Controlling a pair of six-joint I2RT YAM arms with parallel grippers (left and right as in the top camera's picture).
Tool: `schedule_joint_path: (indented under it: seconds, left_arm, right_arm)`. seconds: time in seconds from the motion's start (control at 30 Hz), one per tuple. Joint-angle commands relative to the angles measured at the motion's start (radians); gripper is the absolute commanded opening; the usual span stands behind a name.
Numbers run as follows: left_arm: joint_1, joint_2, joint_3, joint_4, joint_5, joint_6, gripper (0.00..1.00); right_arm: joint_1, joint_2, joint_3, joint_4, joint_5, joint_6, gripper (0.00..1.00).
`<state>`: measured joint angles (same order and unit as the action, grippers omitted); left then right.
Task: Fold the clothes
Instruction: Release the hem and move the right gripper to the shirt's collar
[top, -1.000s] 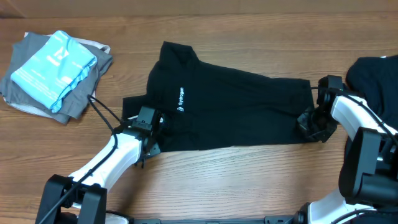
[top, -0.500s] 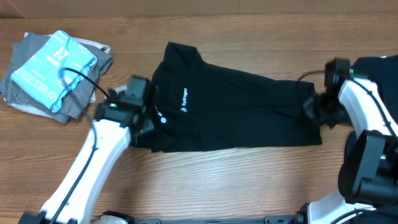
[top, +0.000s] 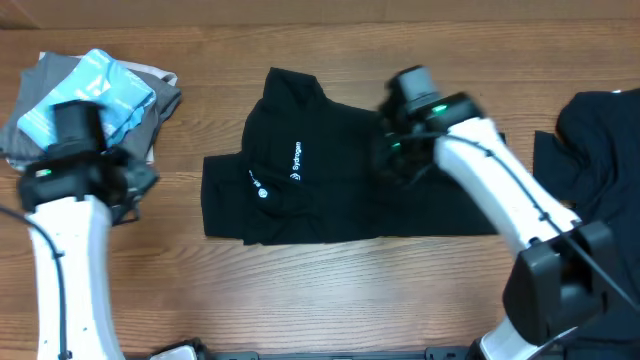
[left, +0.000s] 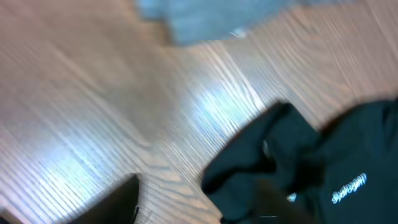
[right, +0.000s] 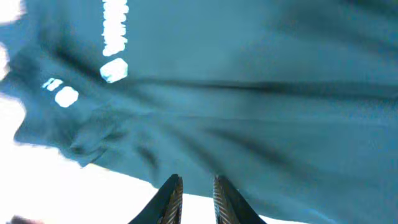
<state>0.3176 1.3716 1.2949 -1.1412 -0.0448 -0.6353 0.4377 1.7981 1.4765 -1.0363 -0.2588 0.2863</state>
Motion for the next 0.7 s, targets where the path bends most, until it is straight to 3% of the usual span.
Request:
schedule_joint_path:
  seconds: [0.0, 0.07, 0.1, 0.2, 0.33, 0.67]
  left_arm:
    - [0.107, 0.022, 0.009, -0.008, 0.079, 0.038, 0.85]
    - [0.14, 0.032, 0.009, -0.012, 0.079, 0.037, 0.98]
    - [0.151, 0.037, 0.009, -0.015, 0.079, 0.037, 1.0]
    - [0.154, 0.047, 0.009, -0.013, 0.079, 0.037, 1.0]
    - [0.153, 0.05, 0.009, -0.013, 0.079, 0.037, 1.0]
    - [0.153, 0.05, 0.009, -0.013, 0.079, 0.037, 1.0]
  right_arm:
    - [0.131, -0.004, 0.015, 0.058, 0.037, -0.032, 0.25]
    - [0.211, 0.0, 0.015, 0.097, 0.132, -0.024, 0.29]
    - [0.245, 0.006, 0.015, 0.114, 0.179, -0.024, 0.3]
    - [0.342, 0.032, 0.015, 0.175, 0.274, -0.025, 0.36]
    - [0.431, 0.11, 0.015, 0.283, 0.28, -0.025, 0.37]
    - [0.46, 0.32, 0.015, 0.415, 0.367, -0.025, 0.37]
